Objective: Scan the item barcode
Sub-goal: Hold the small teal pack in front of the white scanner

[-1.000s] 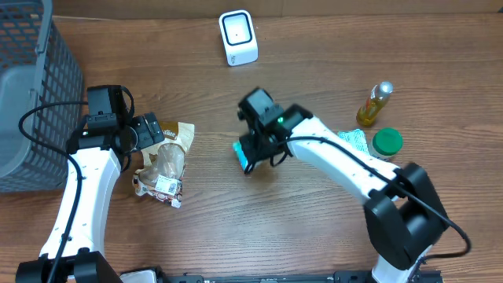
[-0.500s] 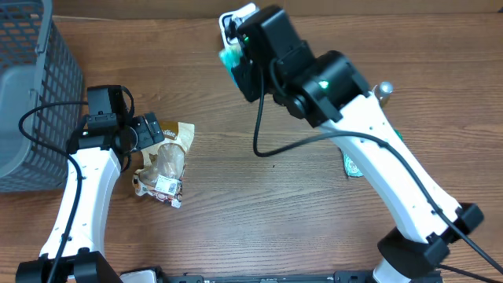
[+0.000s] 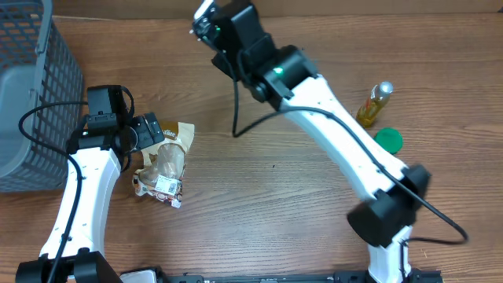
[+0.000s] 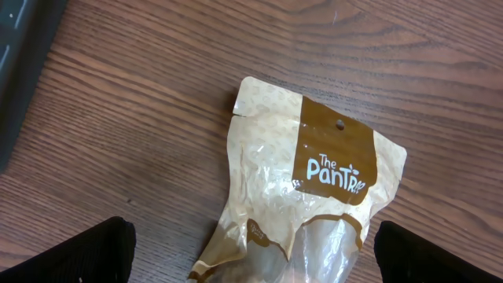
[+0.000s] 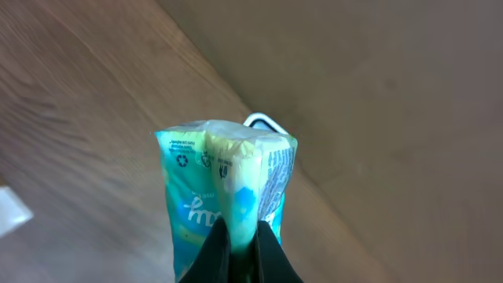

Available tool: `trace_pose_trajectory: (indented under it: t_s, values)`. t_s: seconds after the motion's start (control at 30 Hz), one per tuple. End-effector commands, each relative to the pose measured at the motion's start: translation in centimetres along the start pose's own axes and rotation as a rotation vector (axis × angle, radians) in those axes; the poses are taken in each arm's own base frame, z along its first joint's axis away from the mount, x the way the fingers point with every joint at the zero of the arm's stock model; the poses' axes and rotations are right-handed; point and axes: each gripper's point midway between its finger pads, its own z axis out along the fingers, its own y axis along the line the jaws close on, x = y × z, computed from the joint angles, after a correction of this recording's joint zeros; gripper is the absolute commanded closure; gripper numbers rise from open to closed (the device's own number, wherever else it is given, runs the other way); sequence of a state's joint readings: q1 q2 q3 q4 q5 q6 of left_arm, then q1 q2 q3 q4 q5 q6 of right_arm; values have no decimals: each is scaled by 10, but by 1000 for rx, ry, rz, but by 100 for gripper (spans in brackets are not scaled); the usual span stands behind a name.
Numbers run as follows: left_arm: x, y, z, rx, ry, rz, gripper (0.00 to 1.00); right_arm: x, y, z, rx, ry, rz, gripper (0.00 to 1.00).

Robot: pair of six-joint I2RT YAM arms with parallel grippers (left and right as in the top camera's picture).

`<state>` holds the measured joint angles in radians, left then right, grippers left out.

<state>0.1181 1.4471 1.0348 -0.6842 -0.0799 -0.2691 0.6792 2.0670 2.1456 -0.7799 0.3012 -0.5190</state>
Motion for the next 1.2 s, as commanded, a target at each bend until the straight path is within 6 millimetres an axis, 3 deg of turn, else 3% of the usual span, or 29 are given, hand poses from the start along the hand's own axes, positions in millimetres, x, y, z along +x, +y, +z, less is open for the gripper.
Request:
trace_pose_trajectory:
  t_s: [0.0, 0.2, 0.37, 0.67, 0.93, 1.17]
  values:
    - [-8, -1, -3, -1, -18, 7, 0, 6, -2, 30, 34, 8, -168, 96]
    - [-8, -1, -3, -1, -18, 7, 0, 6, -14, 85, 114, -58, -151, 96]
    - [-8, -1, -3, -1, -18, 7, 0, 19, -33, 115, 160, -80, -113, 96]
    - [-7, -1, -3, -1, -17, 7, 0, 21, -55, 144, 195, -186, -70, 96]
    - [-8, -1, -3, -1, -18, 7, 0, 25, -51, 169, 217, -242, -59, 96]
    - [-8, -1, -3, -1, -18, 7, 0, 48, -46, 188, 234, -182, -58, 96]
